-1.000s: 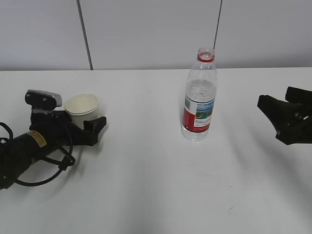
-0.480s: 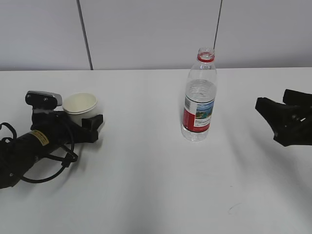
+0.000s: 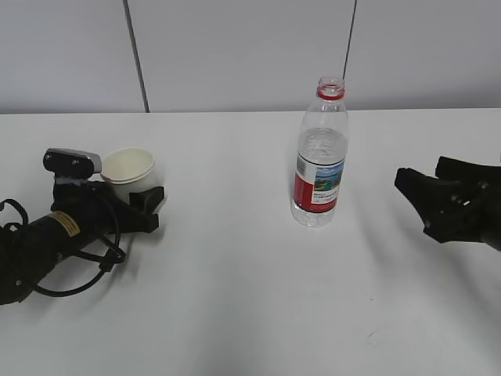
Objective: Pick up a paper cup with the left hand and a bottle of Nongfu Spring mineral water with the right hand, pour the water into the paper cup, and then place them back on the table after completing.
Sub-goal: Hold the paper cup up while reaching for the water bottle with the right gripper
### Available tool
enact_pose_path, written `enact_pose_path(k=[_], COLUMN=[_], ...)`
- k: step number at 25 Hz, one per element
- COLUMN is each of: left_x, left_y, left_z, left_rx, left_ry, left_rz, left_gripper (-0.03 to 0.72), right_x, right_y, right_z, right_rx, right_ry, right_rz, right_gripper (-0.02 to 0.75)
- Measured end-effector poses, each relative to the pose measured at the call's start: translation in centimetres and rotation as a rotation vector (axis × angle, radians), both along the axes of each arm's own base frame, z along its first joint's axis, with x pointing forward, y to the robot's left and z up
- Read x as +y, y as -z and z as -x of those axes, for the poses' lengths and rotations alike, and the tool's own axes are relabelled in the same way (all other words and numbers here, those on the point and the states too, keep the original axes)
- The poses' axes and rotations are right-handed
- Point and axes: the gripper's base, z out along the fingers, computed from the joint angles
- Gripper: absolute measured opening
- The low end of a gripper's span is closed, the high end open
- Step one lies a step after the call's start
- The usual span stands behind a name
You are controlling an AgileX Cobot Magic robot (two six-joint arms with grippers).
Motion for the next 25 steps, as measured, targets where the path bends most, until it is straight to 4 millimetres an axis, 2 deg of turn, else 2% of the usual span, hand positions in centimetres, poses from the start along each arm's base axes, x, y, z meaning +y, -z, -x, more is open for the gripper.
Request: enact_pose_path(k=[6,12,18,20,23,25], left_x=[-0.1,-0.1,-0.1,-0.1,-0.2,-0.2], left_y=[0.0,0.0,0.0,0.0,0.0,0.0], left_z=[0.0,0.0,0.1,0.1,0.1,0.1], left_rx=[0.0,-0.001,-0.001,-0.001,-0.002,-0.002], left_ry=[0.01,0.011,0.015,0.02,0.021,0.022], left_rz=[-0.002,-0.002,-0.002,-0.003,-0.003,-0.004], left_gripper=[0.419,0.418,0.412,0.411,0.41,0.41], right_x=[0.2,0.3,0.3,0.3,0.3,0.3], right_y=[1.5,3.5,4.1,4.1,4.0,3.9], right_z=[-0.6,-0.9,-0.9,-0.9,-1.0,-1.3], right_rx=[-0.003,0.073,0.095,0.096,0.091,0.079], right_ry=[-0.02,-0.02,-0.019,-0.019,-0.021,-0.024], right_rz=[-0.049,-0.056,-0.058,-0.058,-0.06,-0.06], right_gripper=[0.5,0.5,0.501,0.527,0.621,0.657])
